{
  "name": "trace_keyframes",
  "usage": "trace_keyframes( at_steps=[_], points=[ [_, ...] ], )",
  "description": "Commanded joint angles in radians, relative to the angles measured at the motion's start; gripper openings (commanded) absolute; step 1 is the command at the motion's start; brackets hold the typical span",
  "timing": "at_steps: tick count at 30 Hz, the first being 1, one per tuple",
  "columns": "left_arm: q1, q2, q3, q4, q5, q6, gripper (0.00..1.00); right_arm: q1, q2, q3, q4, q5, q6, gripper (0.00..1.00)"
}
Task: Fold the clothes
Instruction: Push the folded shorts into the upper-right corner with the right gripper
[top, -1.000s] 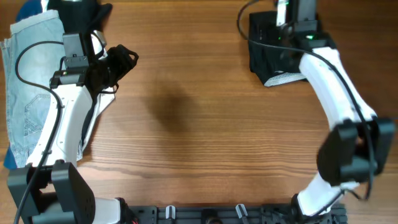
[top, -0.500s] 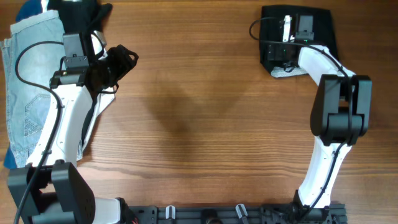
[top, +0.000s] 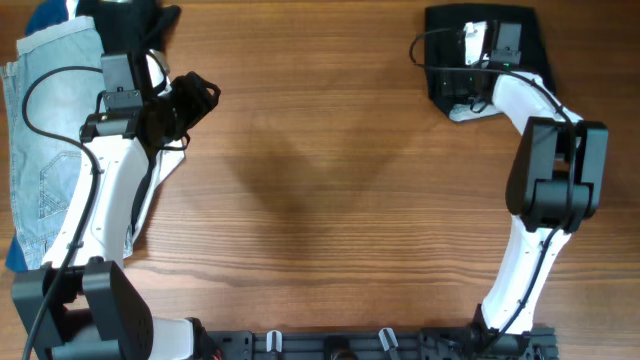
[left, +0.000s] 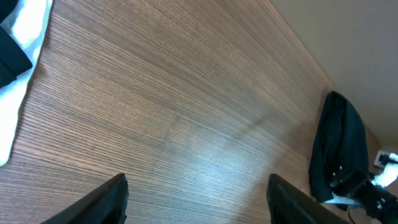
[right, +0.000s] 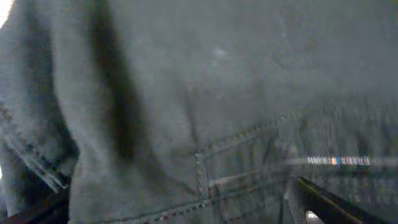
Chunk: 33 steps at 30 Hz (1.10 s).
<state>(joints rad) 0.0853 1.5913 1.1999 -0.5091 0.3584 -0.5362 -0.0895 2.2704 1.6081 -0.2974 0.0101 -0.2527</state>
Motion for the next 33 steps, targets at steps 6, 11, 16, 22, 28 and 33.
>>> trace_keyframes(
  at_steps=[6,11,16,22,28,33],
  points=[
    [-0.003,0.002,0.006,0.003,-0.017,0.012,0.99,-0.020,-0.510,0.035,-0.148,-0.146,-0.005,1.00],
    [-0.003,0.002,0.006,0.003,-0.017,0.012,1.00,-0.018,-0.568,0.033,-0.282,-0.195,0.054,1.00],
    [-0.003,0.002,0.006,0.003,-0.020,0.012,1.00,-0.021,-0.380,0.033,-0.291,-0.159,0.084,1.00],
    [-0.003,0.002,0.006,0.002,-0.020,0.012,1.00,-0.022,-0.162,0.033,-0.219,-0.114,0.100,0.99],
    [-0.003,0.002,0.006,0.002,-0.020,0.012,1.00,-0.030,-0.047,0.033,-0.126,-0.052,0.129,1.00],
    [-0.003,0.002,0.006,0.002,-0.020,0.012,1.00,-0.053,0.071,0.033,-0.069,0.003,0.148,0.99]
  ],
)
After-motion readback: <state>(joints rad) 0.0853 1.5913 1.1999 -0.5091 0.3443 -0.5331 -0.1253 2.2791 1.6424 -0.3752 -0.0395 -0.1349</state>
